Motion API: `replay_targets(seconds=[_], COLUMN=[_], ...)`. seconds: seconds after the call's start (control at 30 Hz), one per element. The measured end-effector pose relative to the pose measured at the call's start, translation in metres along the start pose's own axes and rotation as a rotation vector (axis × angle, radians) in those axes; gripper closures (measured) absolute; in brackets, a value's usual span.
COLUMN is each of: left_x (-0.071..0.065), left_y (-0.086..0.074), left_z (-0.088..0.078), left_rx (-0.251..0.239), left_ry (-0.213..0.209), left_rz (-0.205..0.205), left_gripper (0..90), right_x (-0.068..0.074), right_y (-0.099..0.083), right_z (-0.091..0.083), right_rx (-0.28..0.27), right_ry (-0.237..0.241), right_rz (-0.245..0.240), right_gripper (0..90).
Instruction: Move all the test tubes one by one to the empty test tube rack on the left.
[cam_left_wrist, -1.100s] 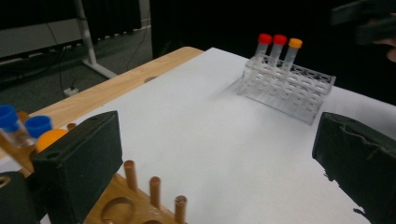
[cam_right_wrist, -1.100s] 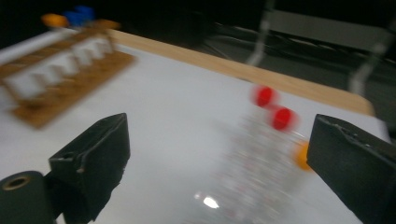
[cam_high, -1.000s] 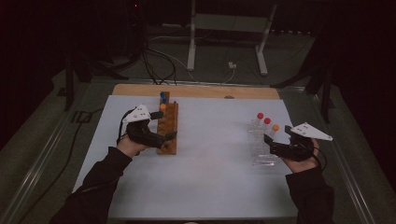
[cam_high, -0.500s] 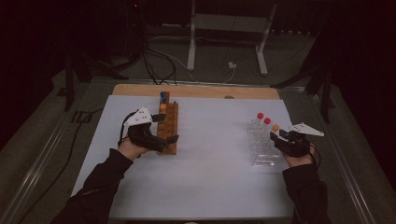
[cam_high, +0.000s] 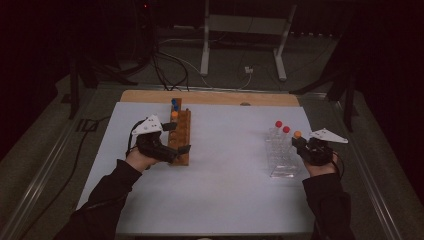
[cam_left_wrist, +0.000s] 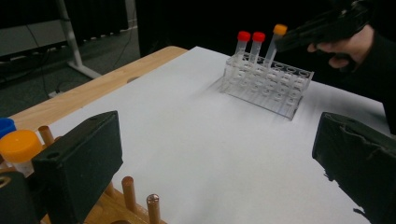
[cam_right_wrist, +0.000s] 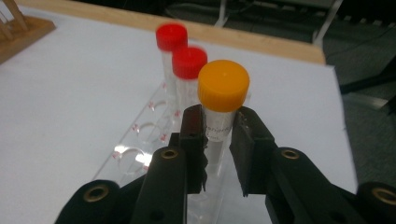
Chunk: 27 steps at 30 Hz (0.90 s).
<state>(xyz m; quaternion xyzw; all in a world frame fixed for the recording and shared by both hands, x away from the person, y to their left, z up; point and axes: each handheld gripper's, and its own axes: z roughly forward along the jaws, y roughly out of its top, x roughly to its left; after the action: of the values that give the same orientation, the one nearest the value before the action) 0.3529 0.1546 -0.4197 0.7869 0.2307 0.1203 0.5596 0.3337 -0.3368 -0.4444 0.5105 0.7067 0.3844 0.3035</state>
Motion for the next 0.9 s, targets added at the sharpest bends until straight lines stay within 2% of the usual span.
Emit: replay_targets(seconds=[0.27,0.43,0.57,0.73,0.9], left_x=[-0.001,-0.004,-0.008,-0.015,-0.021], left_y=[0.003,0.006,0.009,0.011,0.014], left_z=[-0.003,-0.003,-0.002,0.001,0.006], left_rx=[-0.001,0.002,0.000,0.017,0.028], left_ry=[-0.005,-0.016,-0.039,-0.087,-0.116], left_rz=[0.000,0.003,0.003,0.007,0.017], left_gripper=[2.6,2.6,2.6,2.7,2.8], right_x=[0.006,0.022,0.043,0.069,0.092], right_y=[0.021,0.032,0.034,0.031,0.026], right_z=[-0.037,-0.051,-0.048,-0.034,-0.021], right_rx=[-0.091,-0.131,-0.117,-0.079,-0.041], right_ry=[-0.012,0.038,0.105,0.192,0.263], right_rz=[-0.046,-0.087,-0.132,-0.172,-0.209], right_gripper=[74.5,74.6,74.5,74.6,74.5])
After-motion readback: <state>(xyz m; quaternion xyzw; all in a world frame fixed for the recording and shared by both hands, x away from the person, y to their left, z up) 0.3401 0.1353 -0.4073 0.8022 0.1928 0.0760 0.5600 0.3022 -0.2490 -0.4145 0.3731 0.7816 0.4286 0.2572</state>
